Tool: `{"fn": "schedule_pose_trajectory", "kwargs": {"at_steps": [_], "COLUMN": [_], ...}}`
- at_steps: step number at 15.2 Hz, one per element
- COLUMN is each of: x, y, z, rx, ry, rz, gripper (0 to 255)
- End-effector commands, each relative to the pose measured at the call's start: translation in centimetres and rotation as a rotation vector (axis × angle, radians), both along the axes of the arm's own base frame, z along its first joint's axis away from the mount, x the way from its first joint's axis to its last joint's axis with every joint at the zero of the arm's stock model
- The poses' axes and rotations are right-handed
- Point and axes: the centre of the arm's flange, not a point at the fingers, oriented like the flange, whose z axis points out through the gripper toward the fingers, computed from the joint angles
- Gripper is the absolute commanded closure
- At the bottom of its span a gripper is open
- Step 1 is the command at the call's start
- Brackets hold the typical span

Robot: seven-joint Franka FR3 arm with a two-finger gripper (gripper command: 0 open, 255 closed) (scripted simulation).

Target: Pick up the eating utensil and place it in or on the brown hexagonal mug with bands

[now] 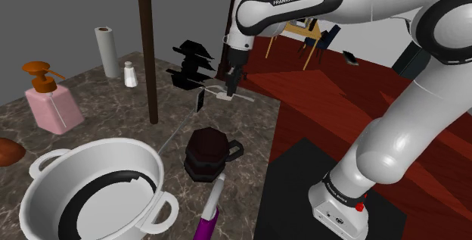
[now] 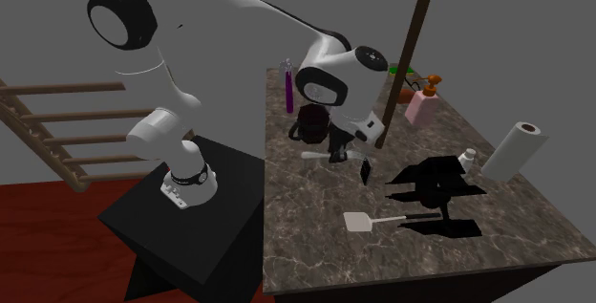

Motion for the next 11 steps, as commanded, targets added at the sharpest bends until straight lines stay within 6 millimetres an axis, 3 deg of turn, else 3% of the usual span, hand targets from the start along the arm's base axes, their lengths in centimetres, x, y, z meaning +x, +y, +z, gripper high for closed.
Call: {"fn": "schedule_pose_trajectory", "kwargs": {"at_steps": [1,11], "x": [0.0,0.0], "y": [0.0,0.0], "z": [1.1,6.4], "rx": [0.0,0.0], "ry": [0.0,0.0], "rz": [0.0,0.0], "gripper": [255,255]}}
